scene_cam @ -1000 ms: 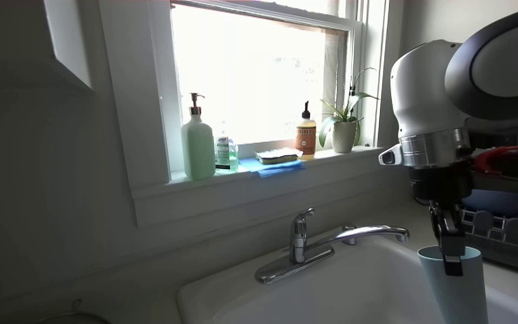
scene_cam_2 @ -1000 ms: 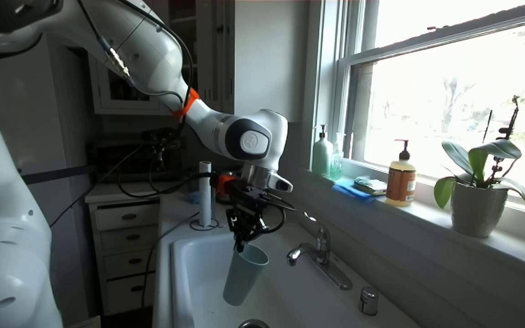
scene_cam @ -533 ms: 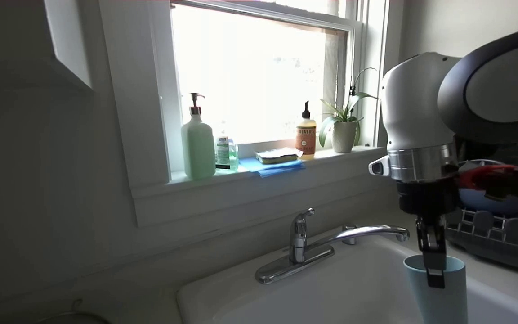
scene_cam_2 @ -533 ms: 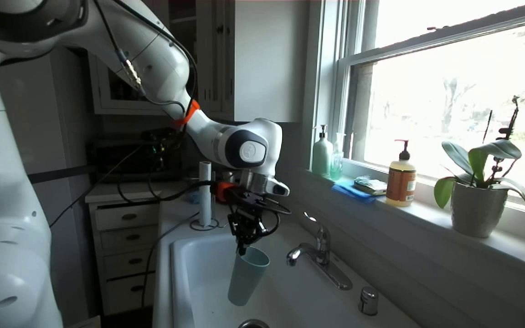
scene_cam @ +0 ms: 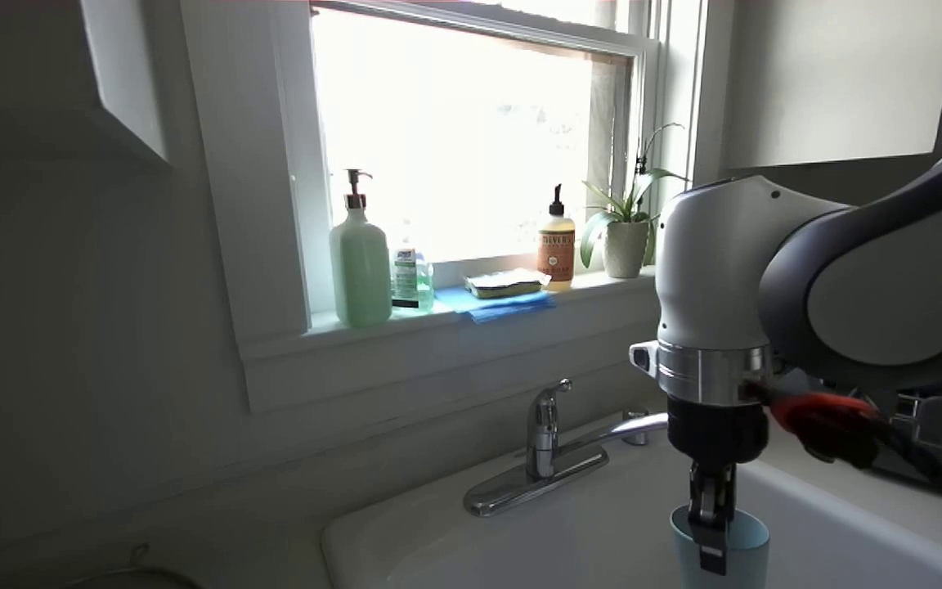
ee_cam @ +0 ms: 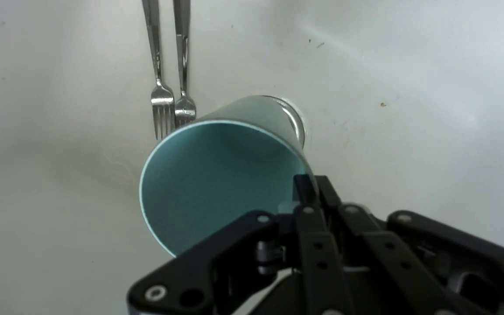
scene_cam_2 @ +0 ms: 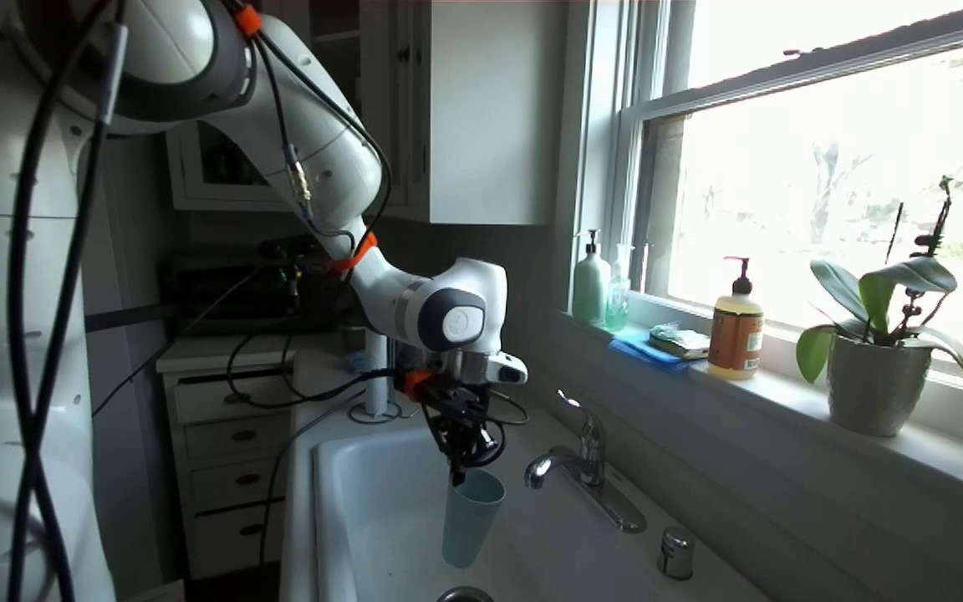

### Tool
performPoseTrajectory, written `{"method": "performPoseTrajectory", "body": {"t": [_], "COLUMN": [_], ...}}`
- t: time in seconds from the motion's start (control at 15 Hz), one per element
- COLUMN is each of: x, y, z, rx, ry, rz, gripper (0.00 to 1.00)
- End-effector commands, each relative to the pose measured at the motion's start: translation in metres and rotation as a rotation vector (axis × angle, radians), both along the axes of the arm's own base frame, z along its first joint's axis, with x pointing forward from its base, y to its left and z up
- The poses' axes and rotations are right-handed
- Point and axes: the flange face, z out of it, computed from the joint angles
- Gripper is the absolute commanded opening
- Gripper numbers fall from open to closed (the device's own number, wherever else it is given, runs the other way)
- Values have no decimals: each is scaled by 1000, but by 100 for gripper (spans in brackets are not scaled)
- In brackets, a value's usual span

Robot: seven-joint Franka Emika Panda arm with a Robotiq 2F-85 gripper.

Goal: Pick up the light blue cup on the counter top and put it in the sink, move the tap nozzle to the mouth of the cup and open tap using the faucet

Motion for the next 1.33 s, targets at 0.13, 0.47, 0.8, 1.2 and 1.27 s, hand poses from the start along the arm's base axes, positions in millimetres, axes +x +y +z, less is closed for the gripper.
{"method": "performPoseTrajectory", "body": {"t": [0.13,0.47,0.8,1.2,1.27], "x": [17,25,34,48,50], "y": [23,52,77,92,95], "z": [-36,-70,-104,-138,-143], "rx": [-37,-75,-75,-72,-71], "ry": [-66,-124,-172,-236,-244], "rz": [19,55,95,143,146], "gripper": [1,1,1,1,1]}}
